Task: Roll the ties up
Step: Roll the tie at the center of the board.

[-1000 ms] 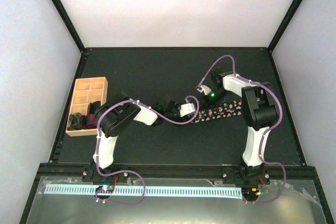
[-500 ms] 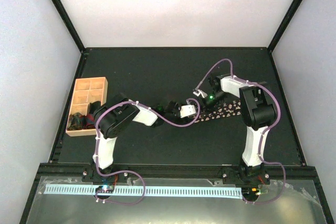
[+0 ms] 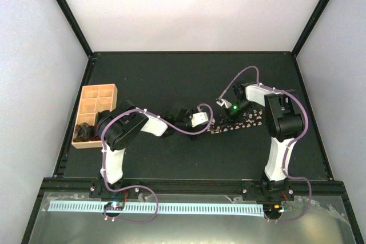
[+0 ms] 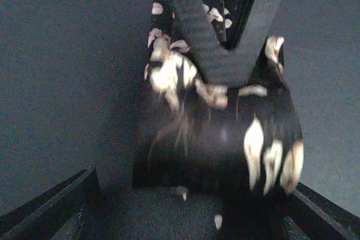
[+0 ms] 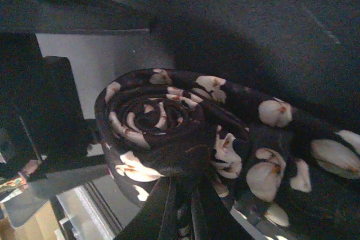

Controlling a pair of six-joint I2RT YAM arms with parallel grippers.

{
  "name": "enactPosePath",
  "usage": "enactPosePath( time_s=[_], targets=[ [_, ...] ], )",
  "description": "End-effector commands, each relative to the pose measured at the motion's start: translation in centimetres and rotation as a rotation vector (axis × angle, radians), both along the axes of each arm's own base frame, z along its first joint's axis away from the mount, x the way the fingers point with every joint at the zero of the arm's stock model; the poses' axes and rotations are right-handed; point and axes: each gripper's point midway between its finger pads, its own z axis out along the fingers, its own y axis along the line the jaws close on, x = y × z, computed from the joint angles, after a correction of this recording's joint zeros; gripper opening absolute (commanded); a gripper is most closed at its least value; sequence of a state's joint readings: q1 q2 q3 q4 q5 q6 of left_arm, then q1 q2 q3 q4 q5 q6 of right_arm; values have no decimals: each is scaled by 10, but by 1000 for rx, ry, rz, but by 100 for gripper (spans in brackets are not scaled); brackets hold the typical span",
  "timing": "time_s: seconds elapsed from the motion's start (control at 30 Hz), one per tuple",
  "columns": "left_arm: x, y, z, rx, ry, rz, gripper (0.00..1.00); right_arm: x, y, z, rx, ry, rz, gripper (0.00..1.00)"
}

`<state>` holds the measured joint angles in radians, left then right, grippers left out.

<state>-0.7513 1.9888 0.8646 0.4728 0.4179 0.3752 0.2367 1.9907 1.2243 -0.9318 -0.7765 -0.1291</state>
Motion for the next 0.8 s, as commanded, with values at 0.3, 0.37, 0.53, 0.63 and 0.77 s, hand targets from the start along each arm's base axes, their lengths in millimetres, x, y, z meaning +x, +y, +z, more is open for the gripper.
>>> enactPosePath(
  time_s=[0.3,0.37,0.53,0.63,0.77],
  targets=[
    [-18,6,6,-91,101,-11,89,18,-30,-40,-254,-72,-13,2],
    [-22,11,7,-90,80,-12,91,20,-21,-42,-226,-62,8,2],
    [-19,12,5,-81,64,-4,93,26,-11,-44,-190,-49,21,2],
    [-9,0,-2,-77,83,1,93,23,-13,-44,-193,-54,32,2],
    [2,-16,-10,-65,82,13,93,18,-12,-41,-176,-50,36,2]
  ],
)
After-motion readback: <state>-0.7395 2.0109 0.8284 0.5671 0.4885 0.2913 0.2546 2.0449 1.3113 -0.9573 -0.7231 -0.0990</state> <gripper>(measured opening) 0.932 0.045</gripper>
